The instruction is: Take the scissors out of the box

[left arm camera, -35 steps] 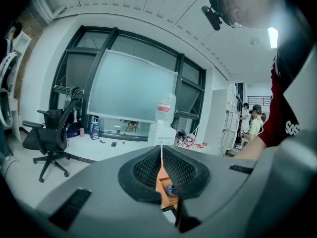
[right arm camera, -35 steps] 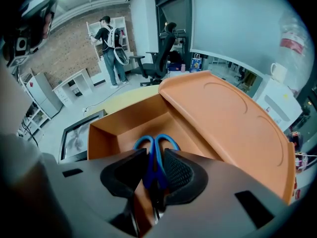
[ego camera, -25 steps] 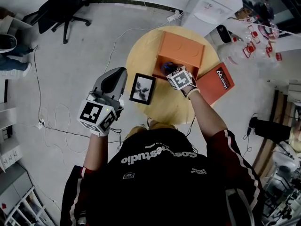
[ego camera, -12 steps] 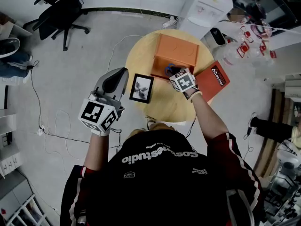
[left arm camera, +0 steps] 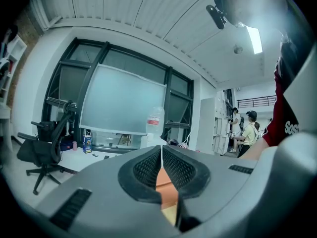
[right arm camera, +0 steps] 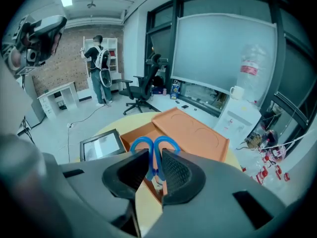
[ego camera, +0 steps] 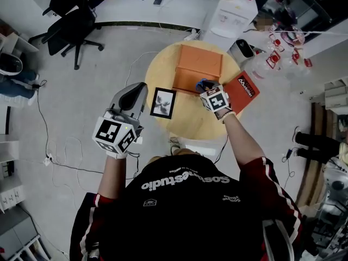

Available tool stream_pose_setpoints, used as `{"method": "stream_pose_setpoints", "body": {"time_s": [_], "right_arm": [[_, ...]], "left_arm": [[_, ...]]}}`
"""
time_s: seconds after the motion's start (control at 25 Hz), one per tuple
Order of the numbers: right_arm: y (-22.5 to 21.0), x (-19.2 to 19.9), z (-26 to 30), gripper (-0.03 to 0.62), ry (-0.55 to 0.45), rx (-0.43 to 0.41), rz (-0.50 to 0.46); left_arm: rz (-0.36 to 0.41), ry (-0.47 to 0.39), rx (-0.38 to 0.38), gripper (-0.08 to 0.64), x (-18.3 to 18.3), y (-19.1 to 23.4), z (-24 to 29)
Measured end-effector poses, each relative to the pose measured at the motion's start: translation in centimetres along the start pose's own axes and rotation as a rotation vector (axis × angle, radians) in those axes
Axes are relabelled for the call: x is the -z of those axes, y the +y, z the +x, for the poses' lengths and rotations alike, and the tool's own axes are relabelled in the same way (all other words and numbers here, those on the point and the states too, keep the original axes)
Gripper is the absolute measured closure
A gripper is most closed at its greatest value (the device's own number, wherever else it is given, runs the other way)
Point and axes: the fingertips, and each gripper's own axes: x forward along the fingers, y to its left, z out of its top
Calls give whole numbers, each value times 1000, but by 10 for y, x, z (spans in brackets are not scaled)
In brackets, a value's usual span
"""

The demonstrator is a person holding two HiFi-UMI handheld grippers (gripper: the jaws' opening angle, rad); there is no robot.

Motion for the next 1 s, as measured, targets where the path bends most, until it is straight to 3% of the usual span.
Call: {"method": "stream_pose_setpoints", "body": {"time_s": [0.56,1.0], "right_arm": [[16,-47,-88,485,-248,126,43],[73,-98,-191,485,-447,100,84]], "left_arm": [[36,-58,-33,534,-27,-18,-49],[59,-90,-40,534,-45,-29,-79]]}}
